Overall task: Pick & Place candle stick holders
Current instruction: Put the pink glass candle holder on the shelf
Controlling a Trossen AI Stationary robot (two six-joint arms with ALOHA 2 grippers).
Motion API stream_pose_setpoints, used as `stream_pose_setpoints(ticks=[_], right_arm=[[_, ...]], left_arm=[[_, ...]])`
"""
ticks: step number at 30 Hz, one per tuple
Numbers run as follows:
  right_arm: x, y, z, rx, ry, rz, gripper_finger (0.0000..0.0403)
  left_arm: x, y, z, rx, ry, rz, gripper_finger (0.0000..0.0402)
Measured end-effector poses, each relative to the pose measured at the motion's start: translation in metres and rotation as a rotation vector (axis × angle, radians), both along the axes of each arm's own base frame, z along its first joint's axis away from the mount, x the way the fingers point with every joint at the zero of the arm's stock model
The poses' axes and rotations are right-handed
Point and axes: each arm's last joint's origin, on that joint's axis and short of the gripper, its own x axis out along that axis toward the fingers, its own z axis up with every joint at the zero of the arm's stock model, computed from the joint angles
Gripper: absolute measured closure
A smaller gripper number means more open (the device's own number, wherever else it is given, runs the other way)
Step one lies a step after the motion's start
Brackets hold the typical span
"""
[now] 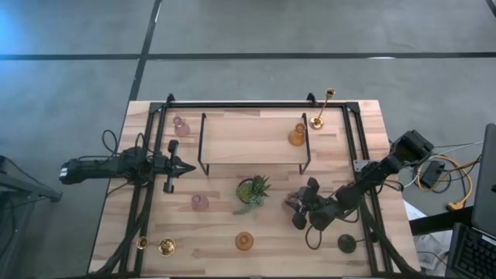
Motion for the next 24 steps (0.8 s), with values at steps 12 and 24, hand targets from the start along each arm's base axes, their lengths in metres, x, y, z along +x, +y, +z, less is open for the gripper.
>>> stream_pose_setpoints(ticks=[12, 24], right_arm=[[0.016, -0.017, 0.115, -0.071, -0.029, 0.082, 0.0281], [0.054, -0.076, 0.201, -0.210, 0.086, 0.096, 0.0281]], left_arm=[[0.000, 0.000, 0.000, 0.000, 0.002, 0.000, 0.0390], [0.000, 0.000, 0.000, 0.000, 0.003, 0.000, 0.0390]])
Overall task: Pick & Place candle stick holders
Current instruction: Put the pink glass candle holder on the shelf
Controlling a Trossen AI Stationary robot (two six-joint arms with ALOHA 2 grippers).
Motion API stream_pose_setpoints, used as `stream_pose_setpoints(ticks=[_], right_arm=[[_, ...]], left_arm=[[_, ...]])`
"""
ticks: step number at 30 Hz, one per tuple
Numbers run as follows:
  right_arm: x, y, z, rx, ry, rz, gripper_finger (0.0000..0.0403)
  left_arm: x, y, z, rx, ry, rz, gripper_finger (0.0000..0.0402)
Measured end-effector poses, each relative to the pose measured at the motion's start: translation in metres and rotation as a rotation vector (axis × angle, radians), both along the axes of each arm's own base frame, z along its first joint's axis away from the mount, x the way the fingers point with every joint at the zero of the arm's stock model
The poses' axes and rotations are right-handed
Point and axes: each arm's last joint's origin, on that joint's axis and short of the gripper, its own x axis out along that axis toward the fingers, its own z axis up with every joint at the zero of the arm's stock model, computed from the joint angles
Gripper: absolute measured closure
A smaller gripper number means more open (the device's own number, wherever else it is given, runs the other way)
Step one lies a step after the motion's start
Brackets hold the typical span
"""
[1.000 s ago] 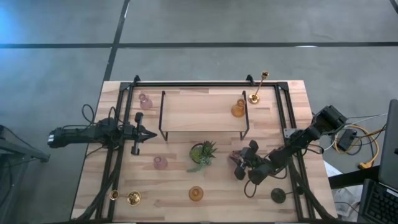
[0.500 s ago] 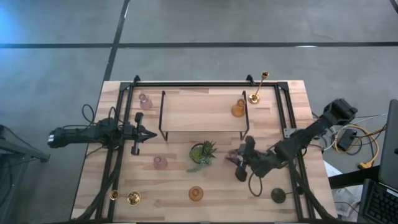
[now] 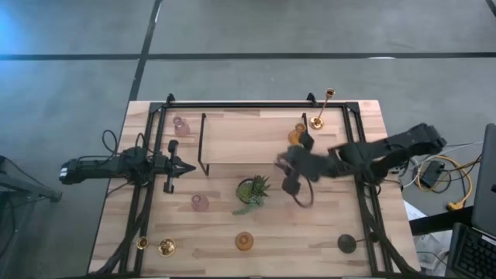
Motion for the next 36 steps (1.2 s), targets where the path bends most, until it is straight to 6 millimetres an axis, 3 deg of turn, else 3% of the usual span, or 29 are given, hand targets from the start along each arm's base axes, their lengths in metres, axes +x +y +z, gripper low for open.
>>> stream_pose_setpoints(ticks=[5, 11, 23, 30, 36], right_arm=[[0.022, -0.034, 0.008, -0.019, 0.039, 0.076, 0.0281], [0.031, -0.071, 0.013, -0.089, 0.059, 0.160, 0.0281], [0.019, -0.136, 0.006, -0.078, -0.009, 0.375, 0.0281], [0.009, -0.173, -0.008, -0.030, -0.033, 0.434, 0.0281], [0.004, -0.185, -0.012, -0.030, -0.063, 0.486, 0.0281]], left_arm=[[0.000, 0.000, -0.001, -0.001, 0.006, 0.000, 0.0390], [0.001, 0.000, -0.001, -0.001, 0.012, 0.000, 0.0390], [0.001, 0.000, -0.001, -0.001, 0.013, 0.000, 0.0390], [0.001, 0.000, -0.001, -0.001, 0.013, 0.000, 0.0390], [0.001, 0.000, -0.001, -0.001, 0.013, 0.000, 0.0390]])
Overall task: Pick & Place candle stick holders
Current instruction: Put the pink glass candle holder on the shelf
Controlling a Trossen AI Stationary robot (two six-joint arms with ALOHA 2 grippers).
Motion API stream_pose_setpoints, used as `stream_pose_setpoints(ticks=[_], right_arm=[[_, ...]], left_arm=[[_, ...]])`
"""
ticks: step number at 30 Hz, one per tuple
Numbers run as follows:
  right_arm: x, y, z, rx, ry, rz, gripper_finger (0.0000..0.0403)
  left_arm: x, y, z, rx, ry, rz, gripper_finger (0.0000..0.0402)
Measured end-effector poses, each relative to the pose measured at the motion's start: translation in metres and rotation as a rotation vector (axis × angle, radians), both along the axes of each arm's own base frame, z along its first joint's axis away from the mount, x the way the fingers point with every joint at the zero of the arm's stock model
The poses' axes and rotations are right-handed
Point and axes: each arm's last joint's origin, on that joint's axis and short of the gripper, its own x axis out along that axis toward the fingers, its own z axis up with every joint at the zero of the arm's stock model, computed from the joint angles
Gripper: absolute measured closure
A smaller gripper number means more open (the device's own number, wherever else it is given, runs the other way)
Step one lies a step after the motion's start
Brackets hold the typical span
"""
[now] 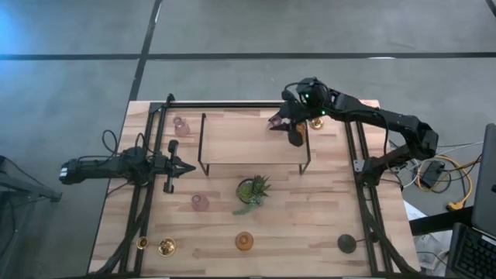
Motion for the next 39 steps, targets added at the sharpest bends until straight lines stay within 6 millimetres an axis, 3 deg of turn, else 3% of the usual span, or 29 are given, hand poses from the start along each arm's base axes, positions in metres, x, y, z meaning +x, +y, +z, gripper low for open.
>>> stream_pose_setpoints(ticks=[7, 18, 39], right_arm=[[0.005, -0.003, -0.009, -0.038, 0.021, 0.035, 0.0281], [0.014, -0.018, -0.033, 0.057, 0.100, 0.023, 0.0281], [0.009, -0.017, -0.037, 0.106, 0.152, 0.006, 0.0281]], left_arm=[[0.000, 0.000, 0.000, 0.000, 0.000, 0.000, 0.0390], [0.000, 0.000, 0.000, 0.000, 0.000, 0.000, 0.0390], [0.000, 0.000, 0.000, 0.000, 0.000, 0.000, 0.0390]])
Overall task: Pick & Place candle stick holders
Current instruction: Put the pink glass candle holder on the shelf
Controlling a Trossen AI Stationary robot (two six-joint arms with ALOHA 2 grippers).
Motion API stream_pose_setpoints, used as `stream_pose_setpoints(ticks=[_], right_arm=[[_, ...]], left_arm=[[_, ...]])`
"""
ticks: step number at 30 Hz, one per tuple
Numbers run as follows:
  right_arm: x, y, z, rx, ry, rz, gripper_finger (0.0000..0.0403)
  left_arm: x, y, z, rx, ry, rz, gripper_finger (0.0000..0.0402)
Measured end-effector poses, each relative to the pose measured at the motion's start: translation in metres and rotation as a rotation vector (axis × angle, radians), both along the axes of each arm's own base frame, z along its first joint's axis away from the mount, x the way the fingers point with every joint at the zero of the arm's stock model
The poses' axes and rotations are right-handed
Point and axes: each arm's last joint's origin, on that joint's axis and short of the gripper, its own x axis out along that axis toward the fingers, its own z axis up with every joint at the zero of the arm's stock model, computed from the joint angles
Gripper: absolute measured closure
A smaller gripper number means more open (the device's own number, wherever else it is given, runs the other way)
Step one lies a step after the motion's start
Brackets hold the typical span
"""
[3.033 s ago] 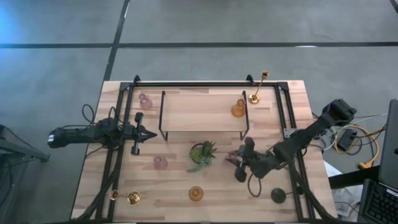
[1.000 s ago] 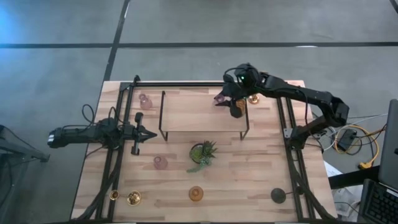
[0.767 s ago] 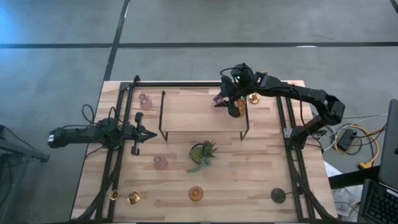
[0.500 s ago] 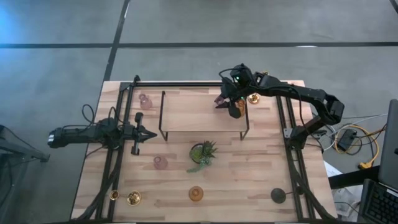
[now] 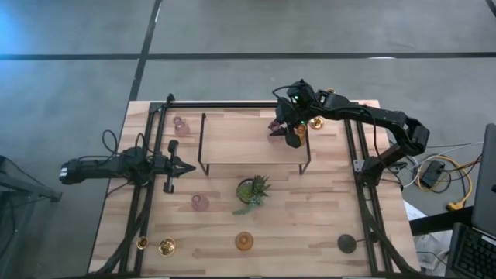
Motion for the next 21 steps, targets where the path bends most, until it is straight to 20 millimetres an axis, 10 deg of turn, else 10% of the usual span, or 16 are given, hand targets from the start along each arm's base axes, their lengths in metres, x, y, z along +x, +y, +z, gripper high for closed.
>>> stream_pose_setpoints(ticks=[21], right_arm=[[-0.0031, 0.0019, 0.0021, 0.021, 0.008, -0.017, 0.0239]], left_arm=[[0.0000, 0.0000, 0.0000, 0.000, 0.000, 0.000, 0.0390]])
